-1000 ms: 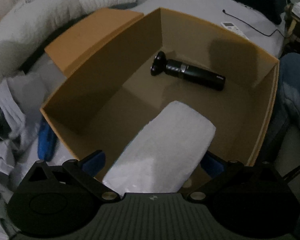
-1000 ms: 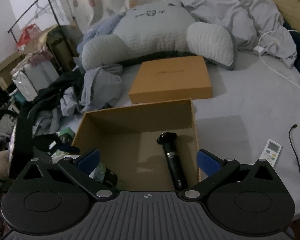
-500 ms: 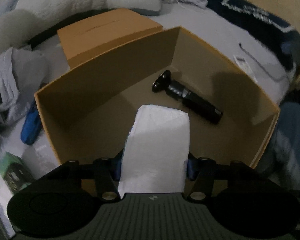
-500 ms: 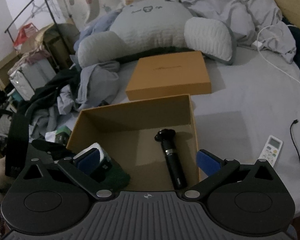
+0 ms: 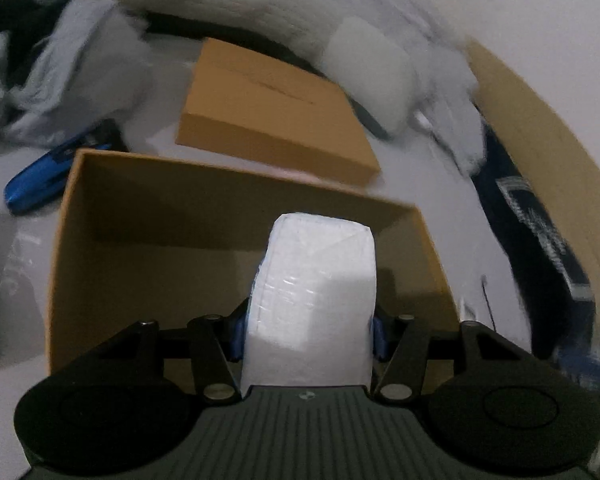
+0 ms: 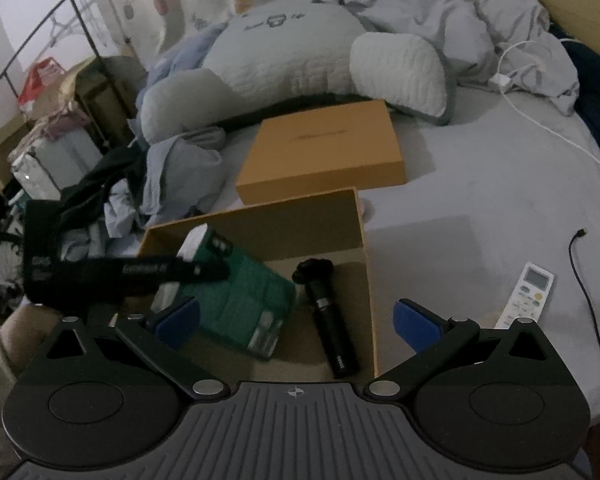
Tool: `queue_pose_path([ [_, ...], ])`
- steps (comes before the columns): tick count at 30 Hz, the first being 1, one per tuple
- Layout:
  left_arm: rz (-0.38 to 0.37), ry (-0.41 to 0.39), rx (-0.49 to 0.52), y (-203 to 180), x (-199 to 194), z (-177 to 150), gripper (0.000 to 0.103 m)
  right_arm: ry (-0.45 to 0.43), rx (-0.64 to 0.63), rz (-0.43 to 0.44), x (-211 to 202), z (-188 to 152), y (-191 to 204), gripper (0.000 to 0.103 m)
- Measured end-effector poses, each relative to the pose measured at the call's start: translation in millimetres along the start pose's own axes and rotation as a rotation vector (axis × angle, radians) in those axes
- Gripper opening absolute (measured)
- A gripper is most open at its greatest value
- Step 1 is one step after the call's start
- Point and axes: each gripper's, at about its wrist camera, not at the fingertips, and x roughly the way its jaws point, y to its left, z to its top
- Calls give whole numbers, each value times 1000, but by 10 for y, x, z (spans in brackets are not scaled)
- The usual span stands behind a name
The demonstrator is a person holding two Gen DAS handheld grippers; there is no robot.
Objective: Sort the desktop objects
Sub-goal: 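Lower the tissue pack into the box beside the shaver and release, then withdraw the left gripper up out of the cardboard box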
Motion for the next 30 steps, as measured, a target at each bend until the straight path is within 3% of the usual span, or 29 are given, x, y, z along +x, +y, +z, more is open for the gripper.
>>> queue_pose_path([
  [5,190,-41,-21,76,102,48,72,-4,9,1,-8,-2,-30,103],
  [7,262,-36,16,75,95,69,78,-6,10,5,-21,-7,-41,103],
  [8,299,-32,37,72,88,81,87,-7,10,6,-23,-12,-49,103],
  [10,344,-30,56,72,48,111,91,-5,14,7,-17,-20,-62,103],
  [18,410,-38,105,-30,-141,166,92,-10,19,39,-51,-30,-17,103],
  [20,421,-52,119,-95,-245,150,101,-17,17,41,-83,-26,-12,103],
  [23,440,-89,150,-214,-401,135,103,-26,13,34,-125,-17,-11,103],
  [30,394,-176,180,-446,-884,95,103,-55,-7,25,-229,22,27,103],
])
